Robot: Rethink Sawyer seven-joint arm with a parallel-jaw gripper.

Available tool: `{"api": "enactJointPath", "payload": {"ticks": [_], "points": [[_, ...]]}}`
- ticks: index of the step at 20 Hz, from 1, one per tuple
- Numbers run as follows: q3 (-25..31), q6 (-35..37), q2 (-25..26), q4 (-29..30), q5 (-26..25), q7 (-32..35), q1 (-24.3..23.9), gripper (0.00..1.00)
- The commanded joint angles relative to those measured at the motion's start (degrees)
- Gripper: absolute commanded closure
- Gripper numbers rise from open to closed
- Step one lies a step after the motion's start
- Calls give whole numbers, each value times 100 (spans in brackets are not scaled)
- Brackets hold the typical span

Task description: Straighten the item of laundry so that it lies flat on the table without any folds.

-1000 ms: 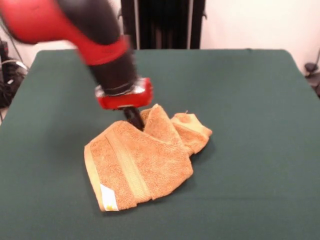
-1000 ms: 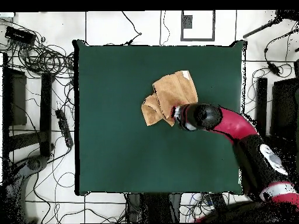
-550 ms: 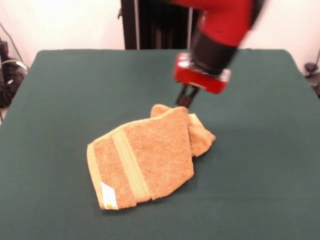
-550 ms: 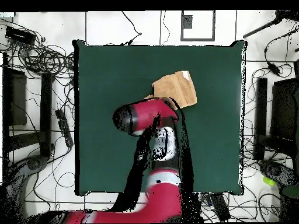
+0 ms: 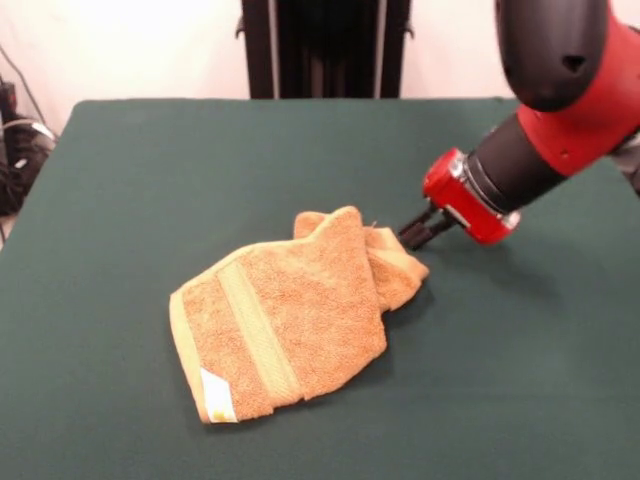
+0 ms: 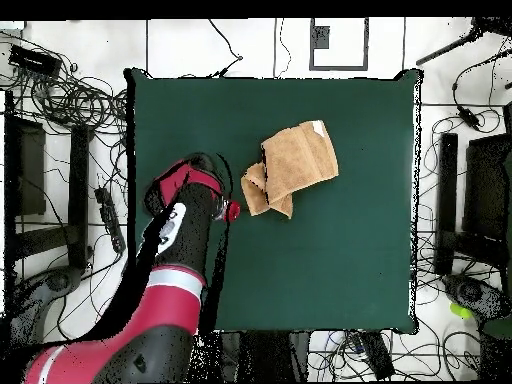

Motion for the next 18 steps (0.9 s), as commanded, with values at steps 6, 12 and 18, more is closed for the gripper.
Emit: {"api": "enactJointPath", "payload": {"ticks": [6,12,18], "points": [[1472,-2723,40,607,-265,-1290,-1810,100],[2168,-2517,-6,412,-558,-1994,-2306,0],[2560,-2187,-91,330,-796,-2207,-2540,0]]}}
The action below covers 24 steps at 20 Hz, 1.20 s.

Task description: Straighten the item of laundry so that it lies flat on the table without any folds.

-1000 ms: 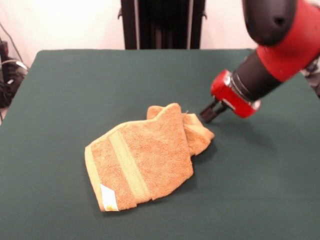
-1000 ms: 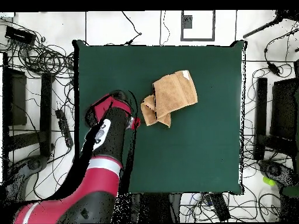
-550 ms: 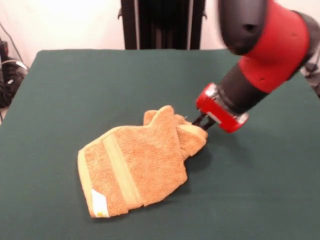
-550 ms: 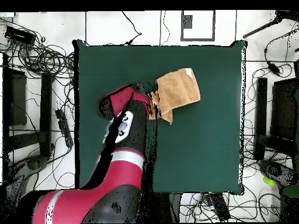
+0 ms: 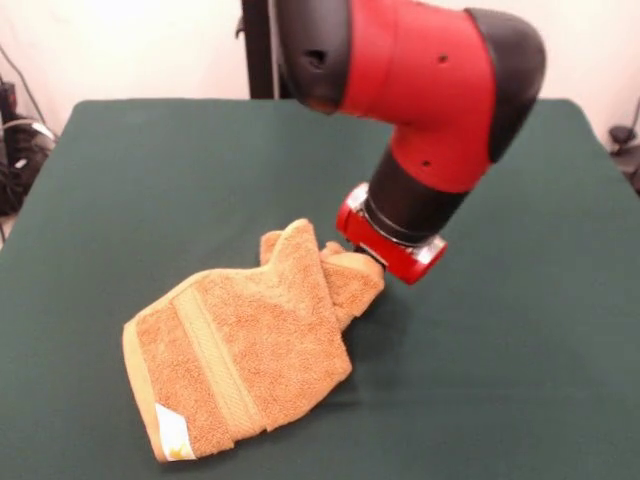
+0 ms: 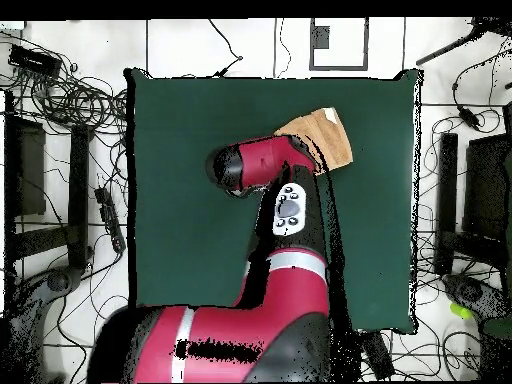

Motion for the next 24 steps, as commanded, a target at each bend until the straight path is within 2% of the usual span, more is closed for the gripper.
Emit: {"api": "enactJointPath", "payload": {"ticks": [1,9,13,17,24], "points": [[1106,-1296,633,111,-775,-2039,-515,0],[1693,-533,105,915,-219,-2087,-1058,0],[1812,-80,-259,1253,-228,-2118,-1100,0],[1935,509,-763,1740,-111,-2117,-1112,0],[2294,1069,-1652,2553,118,-2189,-1297,0]]}}
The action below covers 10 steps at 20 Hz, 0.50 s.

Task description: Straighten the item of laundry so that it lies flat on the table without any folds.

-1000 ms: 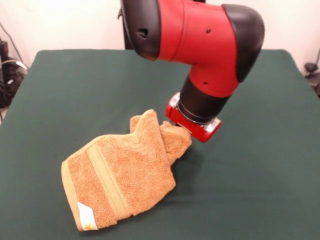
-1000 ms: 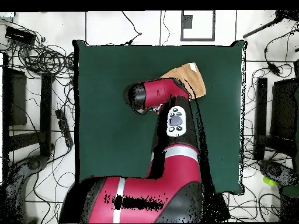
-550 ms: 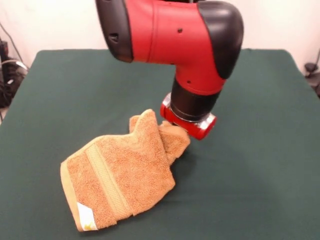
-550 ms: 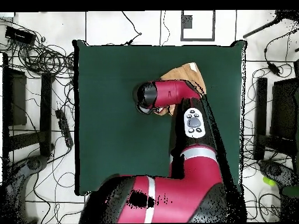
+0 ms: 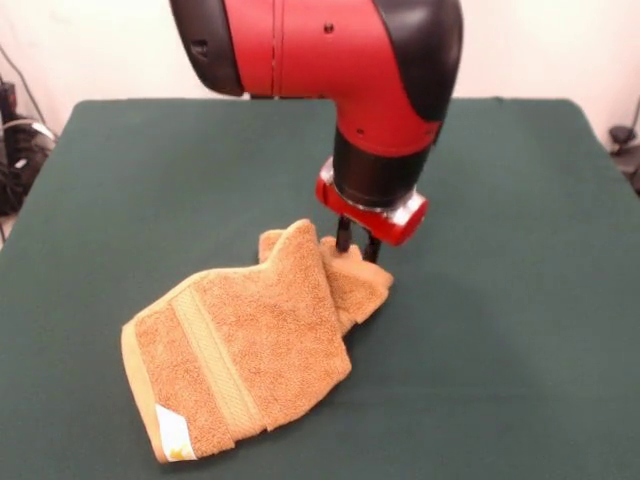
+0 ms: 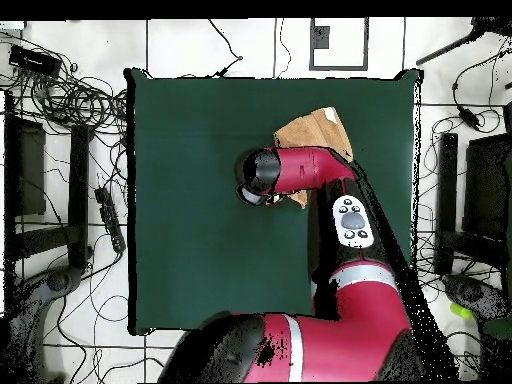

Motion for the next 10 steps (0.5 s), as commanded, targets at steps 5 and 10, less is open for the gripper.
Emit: {"api": "enactJointPath", "payload": {"ticks": [5,10], "points": [[1064,1057,-1151,1374,-43,-1880,-63,0],[790,688,-1081,890,-1209,-2226,363,0]]}}
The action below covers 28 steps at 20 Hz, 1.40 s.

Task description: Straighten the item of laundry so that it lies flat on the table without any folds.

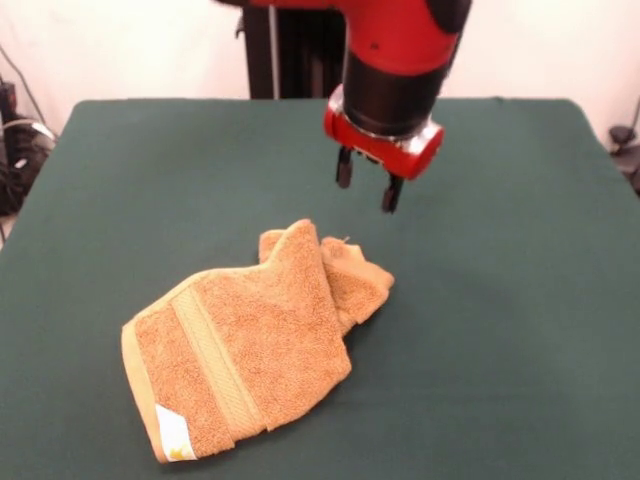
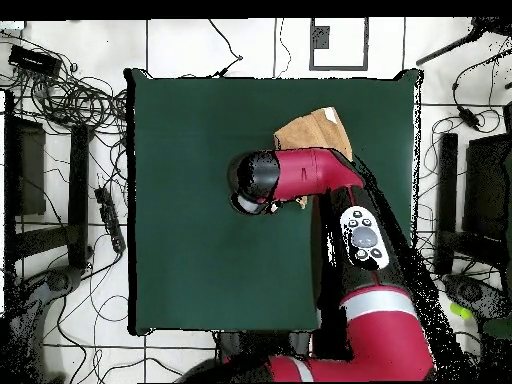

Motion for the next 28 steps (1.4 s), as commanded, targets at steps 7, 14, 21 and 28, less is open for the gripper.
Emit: {"api": "enactJointPath", "payload": {"ticks": [7,14,21,28], "points": [[295,-776,130,-168,-2839,-2064,925,0],[1170,-1033,140,-128,-2556,-2751,-129,0],[1820,-837,182,-264,-2574,-3881,-838,0],[2136,-1048,446,-416,-2524,-4120,-1167,0]]}}
